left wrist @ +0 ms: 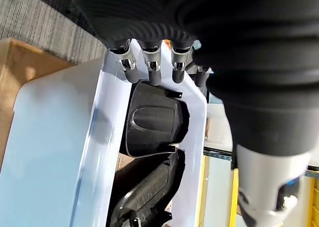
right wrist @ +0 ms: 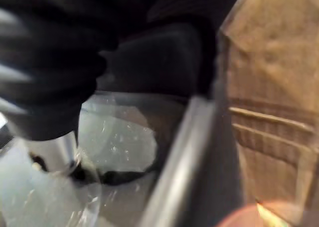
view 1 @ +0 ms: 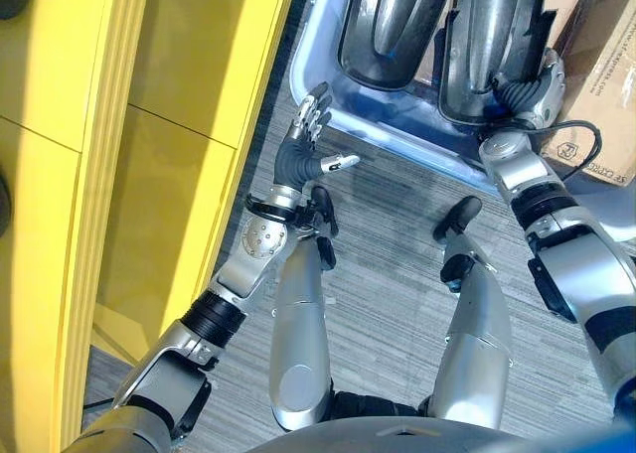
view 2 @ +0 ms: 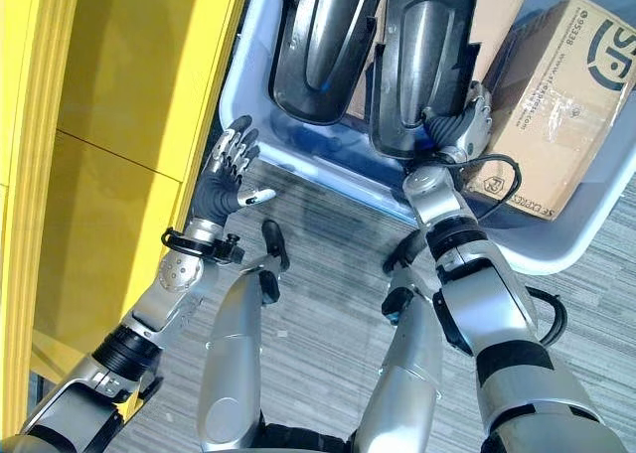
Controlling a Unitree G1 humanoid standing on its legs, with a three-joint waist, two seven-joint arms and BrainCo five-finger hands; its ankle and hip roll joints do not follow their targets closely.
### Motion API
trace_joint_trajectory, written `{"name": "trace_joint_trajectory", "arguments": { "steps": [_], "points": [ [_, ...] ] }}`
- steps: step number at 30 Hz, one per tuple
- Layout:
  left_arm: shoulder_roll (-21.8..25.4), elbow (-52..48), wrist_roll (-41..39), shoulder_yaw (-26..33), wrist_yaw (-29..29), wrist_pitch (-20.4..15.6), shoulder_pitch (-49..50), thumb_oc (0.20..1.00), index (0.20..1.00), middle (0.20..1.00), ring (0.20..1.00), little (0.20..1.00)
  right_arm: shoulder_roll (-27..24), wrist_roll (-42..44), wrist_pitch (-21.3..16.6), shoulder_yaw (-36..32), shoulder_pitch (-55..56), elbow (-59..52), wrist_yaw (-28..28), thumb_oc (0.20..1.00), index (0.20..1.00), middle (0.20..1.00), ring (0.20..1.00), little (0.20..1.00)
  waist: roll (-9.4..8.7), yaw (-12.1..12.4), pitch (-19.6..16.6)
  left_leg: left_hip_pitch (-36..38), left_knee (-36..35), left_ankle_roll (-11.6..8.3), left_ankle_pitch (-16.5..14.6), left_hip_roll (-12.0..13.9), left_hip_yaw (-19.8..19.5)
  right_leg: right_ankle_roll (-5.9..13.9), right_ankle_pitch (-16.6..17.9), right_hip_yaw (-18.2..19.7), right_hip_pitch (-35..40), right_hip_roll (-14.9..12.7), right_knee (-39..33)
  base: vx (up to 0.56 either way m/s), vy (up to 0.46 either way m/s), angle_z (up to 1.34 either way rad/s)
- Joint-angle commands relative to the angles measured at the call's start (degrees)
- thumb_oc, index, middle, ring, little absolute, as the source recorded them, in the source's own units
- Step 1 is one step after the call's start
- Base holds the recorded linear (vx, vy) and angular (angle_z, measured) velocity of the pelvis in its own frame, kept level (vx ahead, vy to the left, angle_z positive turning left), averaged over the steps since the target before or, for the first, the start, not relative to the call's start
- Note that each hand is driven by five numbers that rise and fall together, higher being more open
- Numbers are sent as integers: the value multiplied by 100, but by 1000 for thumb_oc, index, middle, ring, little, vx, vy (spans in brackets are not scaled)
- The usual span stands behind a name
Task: Move parts from the plastic box to the shelf.
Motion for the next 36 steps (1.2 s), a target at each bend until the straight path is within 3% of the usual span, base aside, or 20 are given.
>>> {"name": "trace_joint_trajectory", "arguments": {
  "steps": [1, 11, 13, 14, 18, 20, 27, 36],
  "points": [
    [-102, -316, -173, -115, -188, -448, 154, 1000, 1000, 1000, 1000, 1000, -290, 37, 342, 292, 374, 316, 62, 200, 200, 200, 200, 200, 500, 130, -176, -334, -343, -362, 110, -128, -196, 812, -746, -2, -97, -228, 972, 0, 0, 0],
    [-122, -351, -84, -201, -125, -604, 262, 1000, 1000, 1000, 1000, 1000, -334, 66, 33, 217, 542, 374, -515, 200, 200, 200, 200, 200, 510, 106, -176, -248, -417, -353, 100, -125, -166, 834, -736, 17, -21, -217, 870, 0, -1, 1],
    [-119, -372, -72, -217, -111, -615, 290, 1000, 1000, 1000, 1000, 1000, -327, 51, -204, 154, 621, 322, -661, 200, 200, 200, 200, 200, 514, 92, -176, -195, -412, -341, 82, -128, -157, 834, -750, 31, 22, -211, 869, 0, 0, 0],
    [-126, -362, -33, -232, -84, -654, 306, 1000, 1000, 1000, 1000, 1000, -306, 97, -603, 87, 667, 252, -736, 200, 200, 200, 200, 200, 512, 77, -176, -144, -405, -334, 69, -123, -151, 830, -751, 40, 62, -201, 858, 0, 0, 0],
    [-129, -427, 61, -175, 132, -693, 441, 1000, 1000, 1000, 1000, 1000, -409, -493, -1363, -123, 918, -486, -1137, 200, 200, 200, 200, 200, 427, -34, -176, 145, -489, -348, 45, -94, -91, 842, -719, 42, 296, -132, 651, -10, 4, -6],
    [-214, -432, -435, -101, -7, -683, 669, 1000, 1000, 1000, 1000, 1000, -495, -559, -1729, -419, 1344, -1072, -1265, 200, 200, 200, 200, 200, 373, -153, -176, 435, -531, -319, 1, -84, -37, 837, -777, 102, 527, -62, 576, 8, 45, -8],
    [-183, -462, -461, 22, -172, -809, 944, 1000, 1000, 1000, 1000, 1000, -639, -1121, -1655, -799, 1954, -2187, -1184, 200, 200, 200, 200, 200, 187, -380, -176, 1031, -610, -323, -41, 72, 128, 828, -801, 148, 1044, 28, 328, 16, 8, -16],
    [7, -551, -508, 124, -287, -832, 1201, 1000, 1000, 1000, 1000, 1000, -800, -967, -1856, -998, 1728, -2229, -815, 200, 200, 200, 200, 200, 109, -328, -176, 1992, -677, -281, -134, 161, 303, 781, -943, -55, 2008, 40, 193, 42, 7, -6]
  ]
}}
